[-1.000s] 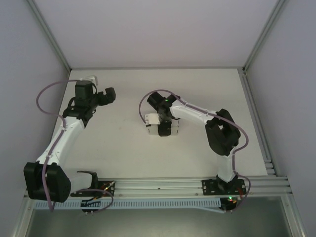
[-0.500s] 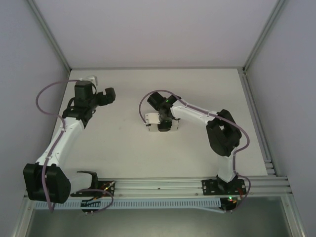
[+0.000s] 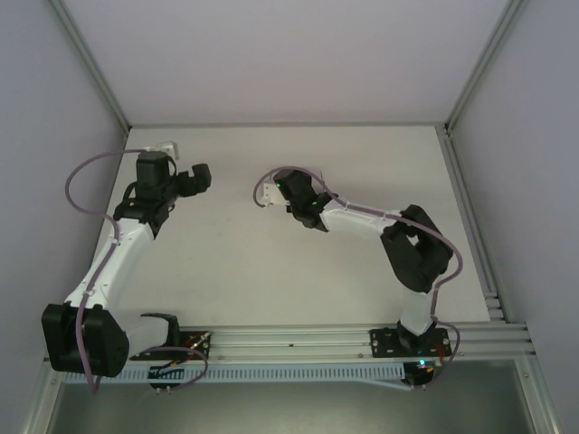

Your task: Assemble paper box

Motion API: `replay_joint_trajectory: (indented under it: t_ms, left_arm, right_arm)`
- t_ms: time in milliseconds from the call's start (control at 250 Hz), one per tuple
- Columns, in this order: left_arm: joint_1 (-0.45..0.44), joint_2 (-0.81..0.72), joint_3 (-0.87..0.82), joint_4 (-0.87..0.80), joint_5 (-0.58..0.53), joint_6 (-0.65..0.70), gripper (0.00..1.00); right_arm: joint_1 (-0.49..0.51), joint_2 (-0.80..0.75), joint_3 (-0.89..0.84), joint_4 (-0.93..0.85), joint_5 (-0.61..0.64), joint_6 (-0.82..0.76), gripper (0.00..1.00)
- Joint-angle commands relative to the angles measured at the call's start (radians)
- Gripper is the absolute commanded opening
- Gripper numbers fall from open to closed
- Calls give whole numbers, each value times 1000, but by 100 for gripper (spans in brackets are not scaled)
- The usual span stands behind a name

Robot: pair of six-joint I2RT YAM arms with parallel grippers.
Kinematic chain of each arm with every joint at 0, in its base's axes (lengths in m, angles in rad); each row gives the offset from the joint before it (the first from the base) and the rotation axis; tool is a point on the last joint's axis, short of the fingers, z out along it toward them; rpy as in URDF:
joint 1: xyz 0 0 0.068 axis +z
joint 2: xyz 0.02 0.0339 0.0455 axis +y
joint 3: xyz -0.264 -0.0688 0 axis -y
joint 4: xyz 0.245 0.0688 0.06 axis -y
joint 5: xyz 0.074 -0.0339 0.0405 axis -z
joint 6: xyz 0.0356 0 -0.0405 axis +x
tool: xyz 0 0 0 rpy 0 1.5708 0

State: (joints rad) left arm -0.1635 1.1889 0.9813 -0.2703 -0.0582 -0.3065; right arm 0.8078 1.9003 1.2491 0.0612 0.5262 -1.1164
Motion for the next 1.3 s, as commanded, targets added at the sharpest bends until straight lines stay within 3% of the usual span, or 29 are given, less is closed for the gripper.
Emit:
replay_joint_trajectory:
  t_ms: [0, 100, 224, 383, 515, 631, 711, 823, 1002, 1102, 1238, 1298]
  left_arm:
    - [7, -21, -6, -1, -29, 20, 100]
    - [8, -22, -7, 0, -29, 24, 100]
    - [8, -24, -8, 0, -32, 28, 100]
    - [8, -22, -9, 1, -31, 31, 100]
    - [9, -18, -6, 2, -31, 33, 100]
    - [8, -15, -5, -1, -28, 35, 100]
    - [8, -14, -7, 0, -28, 37, 100]
    - [9, -16, -6, 3, -26, 39, 100]
    - [8, -34, -23, 22, -23, 52, 100]
    - [9, -59, -59, 70, -26, 74, 100]
    - [9, -111, -179, 236, -42, 137, 100]
    - [9, -131, -259, 350, -56, 179, 100]
  right_arm:
    - [-5, 56, -36, 215, 9, -84, 36]
    - [-13, 84, -91, 295, -43, -128, 39]
    - [-15, 100, -98, 230, -68, -92, 42]
    - [-12, 73, -122, 152, -100, -31, 52]
    - [-7, 19, -103, -25, -162, 53, 75]
    - [1, -19, -58, -203, -201, 125, 87]
    - [5, -41, -26, -315, -214, 165, 91]
    - [5, -82, 22, -470, -326, 236, 100]
    - [4, -211, 89, -632, -525, 387, 100]
    - [-7, -336, 61, -576, -516, 495, 100]
    - [-48, -485, -21, -447, -301, 678, 100]
    - [-119, -545, -82, -383, -279, 767, 100]
